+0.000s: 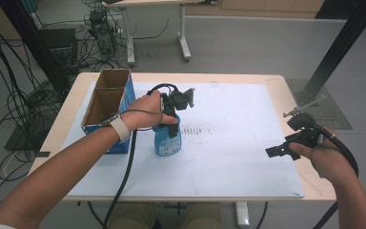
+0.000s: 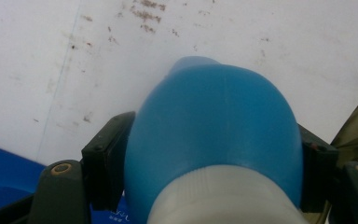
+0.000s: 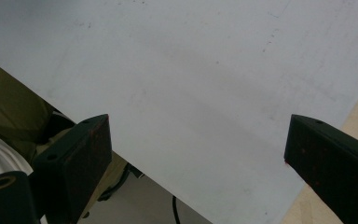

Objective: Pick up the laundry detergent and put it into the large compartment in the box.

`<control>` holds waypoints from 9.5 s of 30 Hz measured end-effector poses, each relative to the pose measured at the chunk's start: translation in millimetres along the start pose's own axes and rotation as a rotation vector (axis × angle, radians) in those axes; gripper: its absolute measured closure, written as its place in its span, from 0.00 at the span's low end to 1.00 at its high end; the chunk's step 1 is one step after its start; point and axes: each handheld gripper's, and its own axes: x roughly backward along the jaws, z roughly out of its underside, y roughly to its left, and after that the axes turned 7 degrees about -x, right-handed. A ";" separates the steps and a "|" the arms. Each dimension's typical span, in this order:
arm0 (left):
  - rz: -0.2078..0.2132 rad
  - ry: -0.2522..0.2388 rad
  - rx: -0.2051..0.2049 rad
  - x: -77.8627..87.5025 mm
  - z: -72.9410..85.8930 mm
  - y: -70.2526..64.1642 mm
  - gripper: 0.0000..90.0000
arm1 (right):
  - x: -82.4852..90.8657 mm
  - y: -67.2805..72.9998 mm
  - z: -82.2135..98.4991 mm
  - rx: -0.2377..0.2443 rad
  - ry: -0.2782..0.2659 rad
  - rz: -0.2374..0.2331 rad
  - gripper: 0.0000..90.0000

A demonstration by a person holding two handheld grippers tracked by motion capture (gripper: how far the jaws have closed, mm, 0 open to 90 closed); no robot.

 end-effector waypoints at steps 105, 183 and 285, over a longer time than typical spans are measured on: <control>0.018 -0.019 0.015 -0.5 3.6 4.1 0.43 | 0.6 1.8 0.0 -0.002 0.000 0.004 0.08; 0.014 -0.027 0.031 0.9 5.8 3.1 0.43 | 5.7 -0.4 6.3 -0.008 -0.015 0.004 0.08; 0.015 0.029 0.432 195.0 4.6 -2.4 0.43 | 19.8 3.5 13.2 0.025 -0.061 -0.004 0.08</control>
